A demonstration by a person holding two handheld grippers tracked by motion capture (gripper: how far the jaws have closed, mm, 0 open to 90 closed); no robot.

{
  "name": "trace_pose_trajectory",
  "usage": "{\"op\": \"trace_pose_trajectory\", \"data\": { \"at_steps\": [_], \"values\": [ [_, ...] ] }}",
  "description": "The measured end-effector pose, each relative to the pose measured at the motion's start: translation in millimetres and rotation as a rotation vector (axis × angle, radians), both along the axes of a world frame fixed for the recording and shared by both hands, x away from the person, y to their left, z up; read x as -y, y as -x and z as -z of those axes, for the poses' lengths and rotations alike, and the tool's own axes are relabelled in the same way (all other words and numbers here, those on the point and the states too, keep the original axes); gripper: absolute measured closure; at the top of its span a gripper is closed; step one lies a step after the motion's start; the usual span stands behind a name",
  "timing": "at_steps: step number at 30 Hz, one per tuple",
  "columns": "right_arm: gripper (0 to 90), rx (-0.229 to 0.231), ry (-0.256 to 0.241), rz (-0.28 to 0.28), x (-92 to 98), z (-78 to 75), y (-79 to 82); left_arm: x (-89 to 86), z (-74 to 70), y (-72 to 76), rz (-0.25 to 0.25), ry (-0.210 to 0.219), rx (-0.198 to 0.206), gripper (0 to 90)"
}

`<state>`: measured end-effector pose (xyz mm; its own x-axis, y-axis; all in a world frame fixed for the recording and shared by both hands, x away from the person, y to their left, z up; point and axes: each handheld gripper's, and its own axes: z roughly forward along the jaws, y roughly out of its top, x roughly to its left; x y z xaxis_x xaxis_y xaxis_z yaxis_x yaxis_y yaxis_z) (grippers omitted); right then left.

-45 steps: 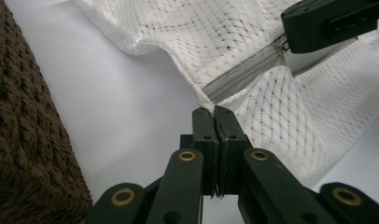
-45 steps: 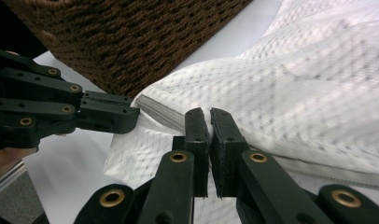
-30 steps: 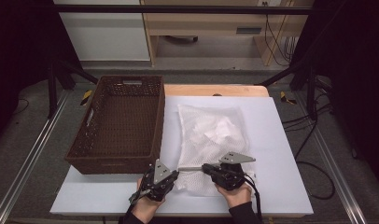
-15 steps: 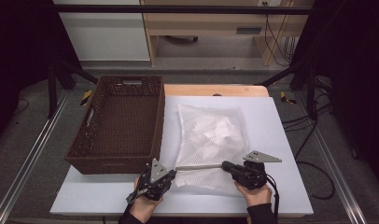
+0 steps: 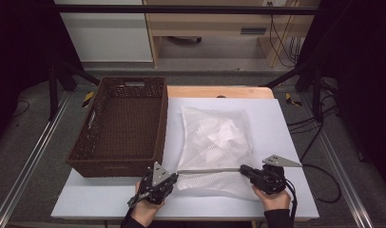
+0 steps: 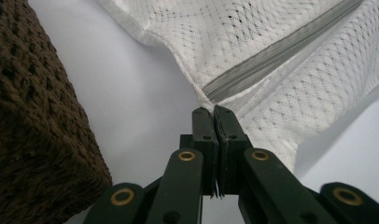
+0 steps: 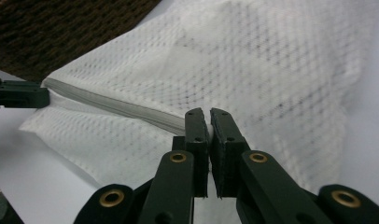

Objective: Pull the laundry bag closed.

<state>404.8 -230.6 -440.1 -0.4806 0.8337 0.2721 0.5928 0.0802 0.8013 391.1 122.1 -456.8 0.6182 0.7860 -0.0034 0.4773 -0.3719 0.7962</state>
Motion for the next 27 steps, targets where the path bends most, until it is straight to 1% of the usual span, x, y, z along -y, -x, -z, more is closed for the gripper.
{"op": "trace_pose_trajectory", "data": {
  "at_steps": [3, 5, 7, 8, 9, 14, 15, 17, 20, 22, 23, 25, 27],
  "values": [
    [86.4, -0.012, 0.008, 0.023, 7.2, 1.1, -0.1, -0.1, 1.3, 0.3, 0.003, -0.006, -0.002, 87.3],
    [86.4, -0.022, 0.003, 0.04, 13.2, 2.3, -0.6, 0.2, 2.1, 0.8, 0.002, -0.007, -0.009, 87.3],
    [86.4, -0.02, 0.031, 0.059, 17.8, 3.1, -1.2, 0.3, 3.0, 0.4, -0.003, -0.011, -0.009, 87.4],
    [86.4, -0.026, 0.043, 0.076, 20.4, 3.2, -1.3, 0.3, 3.6, 0.4, -0.007, -0.01, -0.013, 87.3],
    [86.4, -0.027, 0.043, 0.085, 24.0, 3.8, -1.9, -0.1, 4.3, 0.0, -0.007, -0.006, -0.016, 87.4],
    [86.4, -0.037, 0.038, 0.12, 40.7, 6.4, -4.7, 2.5, 6.7, 0.0, 0.004, -0.016, -0.021, 87.3],
    [86.4, -0.041, 0.039, 0.124, 41.3, 6.7, -4.8, 3.6, 7.3, 0.1, 0.004, -0.019, -0.024, 87.3],
    [86.4, -0.044, 0.057, 0.124, 40.9, 8.1, -5.9, 3.5, 8.5, -1.0, 0.005, -0.023, -0.026, 87.3],
    [86.4, -0.041, 0.111, 0.127, 38.0, 9.9, -7.8, 2.7, 10.5, -2.9, -0.001, -0.026, -0.028, 87.3],
    [86.4, -0.044, 0.133, 0.132, 38.5, 11.7, -9.0, 2.6, 11.0, -3.2, -0.004, -0.024, -0.031, 87.3],
    [86.4, -0.053, 0.125, 0.135, 38.6, 12.6, -8.9, 2.7, 11.0, -3.2, -0.003, -0.025, -0.029, 87.3],
    [86.4, -0.056, 0.136, 0.136, 38.2, 13.9, -9.4, 2.4, 10.5, -3.4, -0.001, -0.026, -0.029, 87.3],
    [86.4, -0.057, 0.132, 0.132, 38.4, 14.3, -10.0, 0.4, 9.5, -4.0, -0.002, -0.018, -0.022, 87.3]
  ]
}}
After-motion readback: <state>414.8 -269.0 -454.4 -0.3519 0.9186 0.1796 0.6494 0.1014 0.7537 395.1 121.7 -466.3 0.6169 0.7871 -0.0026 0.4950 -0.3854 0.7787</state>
